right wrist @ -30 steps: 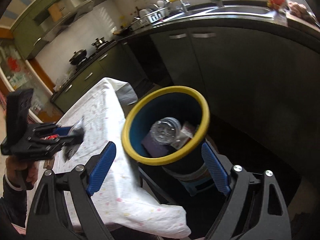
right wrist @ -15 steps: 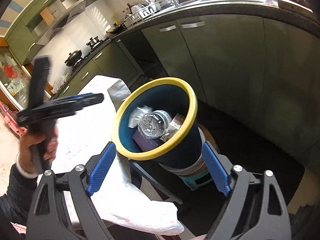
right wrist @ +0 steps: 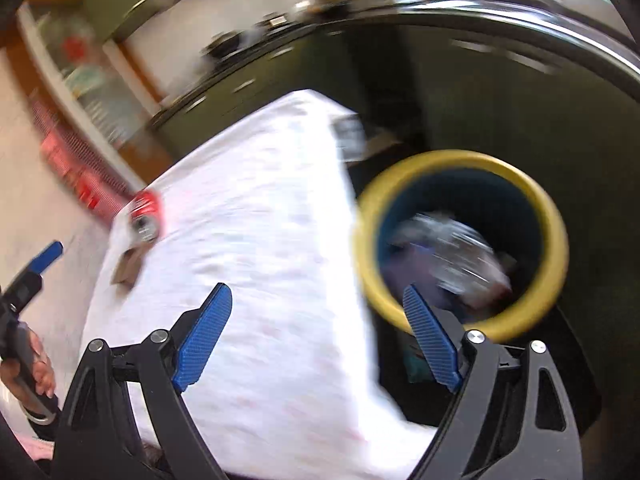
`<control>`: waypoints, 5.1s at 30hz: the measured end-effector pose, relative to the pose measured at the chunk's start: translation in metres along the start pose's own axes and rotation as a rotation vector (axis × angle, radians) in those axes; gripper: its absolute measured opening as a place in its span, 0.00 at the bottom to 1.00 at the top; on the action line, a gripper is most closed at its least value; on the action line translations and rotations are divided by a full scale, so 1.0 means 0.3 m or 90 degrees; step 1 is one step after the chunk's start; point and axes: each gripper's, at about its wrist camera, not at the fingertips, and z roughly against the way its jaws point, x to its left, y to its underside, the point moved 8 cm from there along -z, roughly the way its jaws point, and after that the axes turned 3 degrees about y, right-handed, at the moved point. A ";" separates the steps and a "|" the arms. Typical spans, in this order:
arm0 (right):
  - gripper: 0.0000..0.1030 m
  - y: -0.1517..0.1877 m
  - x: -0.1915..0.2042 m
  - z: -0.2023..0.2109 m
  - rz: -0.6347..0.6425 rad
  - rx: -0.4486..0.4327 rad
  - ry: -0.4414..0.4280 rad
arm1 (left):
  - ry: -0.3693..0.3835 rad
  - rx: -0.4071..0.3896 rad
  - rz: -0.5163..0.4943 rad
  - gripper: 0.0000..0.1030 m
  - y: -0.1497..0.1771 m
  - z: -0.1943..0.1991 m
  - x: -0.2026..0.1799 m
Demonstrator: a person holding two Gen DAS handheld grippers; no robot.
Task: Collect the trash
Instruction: 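Grasp the red cola can with the right gripper, then carry the cola can over the bin and release it, then grasp the brown plastic tray with the left gripper, then carry the brown tray over the bin and drop it in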
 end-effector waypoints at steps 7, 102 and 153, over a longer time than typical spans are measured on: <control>0.85 -0.176 0.540 -0.217 0.194 0.075 -0.124 | -0.161 -0.018 0.058 0.95 0.174 0.203 0.321; 0.61 0.025 0.138 0.039 0.165 0.100 0.010 | -0.132 0.081 0.045 0.95 0.305 -0.025 0.252; 0.68 0.223 0.257 -0.110 0.081 0.125 -0.121 | -0.197 0.154 0.130 0.67 0.214 -0.295 0.484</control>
